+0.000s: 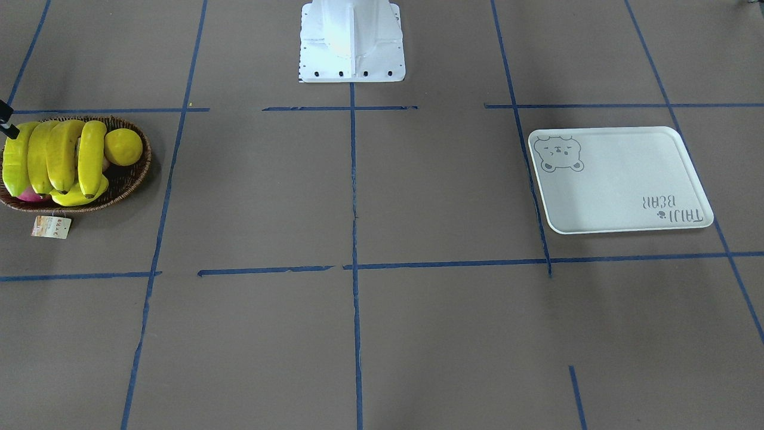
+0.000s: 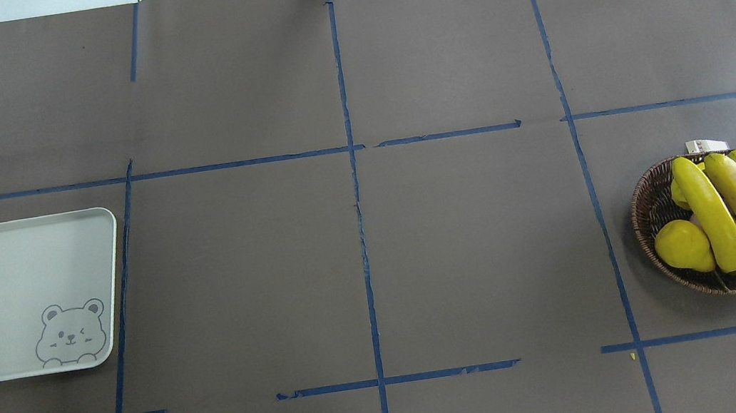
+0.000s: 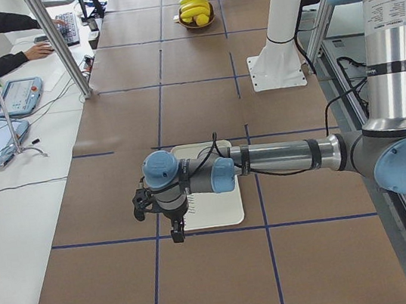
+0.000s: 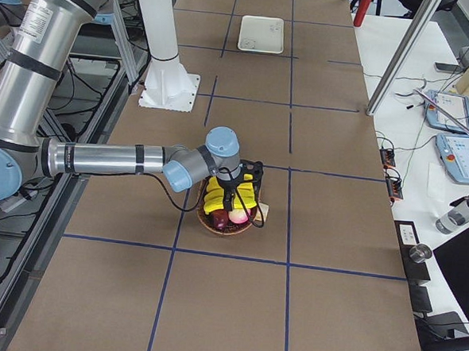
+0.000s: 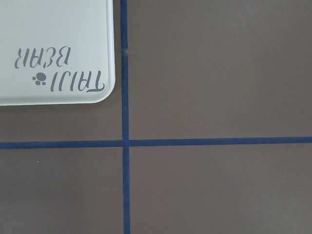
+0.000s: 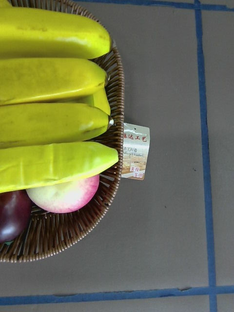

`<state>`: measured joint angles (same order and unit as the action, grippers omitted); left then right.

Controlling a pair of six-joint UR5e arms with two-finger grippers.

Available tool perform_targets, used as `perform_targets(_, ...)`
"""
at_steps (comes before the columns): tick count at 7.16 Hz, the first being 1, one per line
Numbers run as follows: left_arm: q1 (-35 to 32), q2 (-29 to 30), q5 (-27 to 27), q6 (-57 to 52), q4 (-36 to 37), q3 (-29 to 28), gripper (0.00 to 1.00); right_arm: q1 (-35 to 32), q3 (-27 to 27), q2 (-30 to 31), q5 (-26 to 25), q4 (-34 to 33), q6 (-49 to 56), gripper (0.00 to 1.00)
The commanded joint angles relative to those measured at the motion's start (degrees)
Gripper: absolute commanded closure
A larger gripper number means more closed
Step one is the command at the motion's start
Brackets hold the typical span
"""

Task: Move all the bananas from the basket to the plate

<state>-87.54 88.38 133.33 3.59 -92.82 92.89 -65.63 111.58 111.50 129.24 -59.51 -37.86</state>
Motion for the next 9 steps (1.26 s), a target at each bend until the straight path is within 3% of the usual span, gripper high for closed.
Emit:
perform_targets(1,0.00,-0.05,0.00,0.02,-0.08,0.01,0.00,1.64,-0.05,1.43,-0.92,0.01,2.78,0.12)
perform_targets(3,0.00,-0.05,0.00,0.10,0.00,-0.08,0.00,2.08,-0.14,2.22,-0.84,0.01,8.14,0.16)
perform_targets(9,0.00,0.12,0.00,0.10,0.00,-0.08,0.00,4.37,-1.54,1.96,-0.84,0.01,8.16,0.25)
